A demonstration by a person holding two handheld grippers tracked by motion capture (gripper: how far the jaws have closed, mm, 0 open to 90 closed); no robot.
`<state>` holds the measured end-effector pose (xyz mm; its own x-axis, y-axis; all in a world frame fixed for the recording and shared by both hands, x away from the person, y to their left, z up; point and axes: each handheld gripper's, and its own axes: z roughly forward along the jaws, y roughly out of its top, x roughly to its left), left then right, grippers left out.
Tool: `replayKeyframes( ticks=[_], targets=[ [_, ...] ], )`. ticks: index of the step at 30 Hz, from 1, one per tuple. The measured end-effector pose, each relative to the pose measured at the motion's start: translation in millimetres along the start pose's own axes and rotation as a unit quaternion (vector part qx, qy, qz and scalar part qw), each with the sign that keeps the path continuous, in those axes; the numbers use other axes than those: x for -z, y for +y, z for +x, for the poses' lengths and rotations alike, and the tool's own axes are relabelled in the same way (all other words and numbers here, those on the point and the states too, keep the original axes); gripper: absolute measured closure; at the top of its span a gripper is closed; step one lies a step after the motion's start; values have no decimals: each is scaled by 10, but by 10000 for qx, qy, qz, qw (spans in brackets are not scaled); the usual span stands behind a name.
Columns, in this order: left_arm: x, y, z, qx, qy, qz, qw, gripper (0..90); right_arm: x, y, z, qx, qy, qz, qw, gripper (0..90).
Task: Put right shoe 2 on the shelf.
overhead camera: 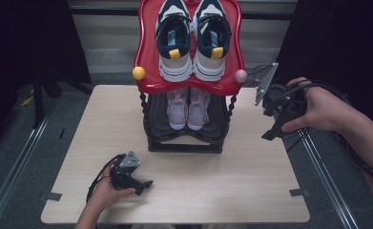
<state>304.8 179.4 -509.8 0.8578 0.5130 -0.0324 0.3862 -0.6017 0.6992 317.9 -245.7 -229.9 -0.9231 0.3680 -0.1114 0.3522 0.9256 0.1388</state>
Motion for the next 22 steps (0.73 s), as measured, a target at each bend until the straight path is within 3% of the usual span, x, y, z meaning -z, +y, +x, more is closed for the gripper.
replayKeyframes(
  ticks=[22],
  targets=[
    [0, 0, 0, 3, 0, 0, 10000, 0, -482, -222, 65, -143, 231, -58, 9996, 211]
  ],
)
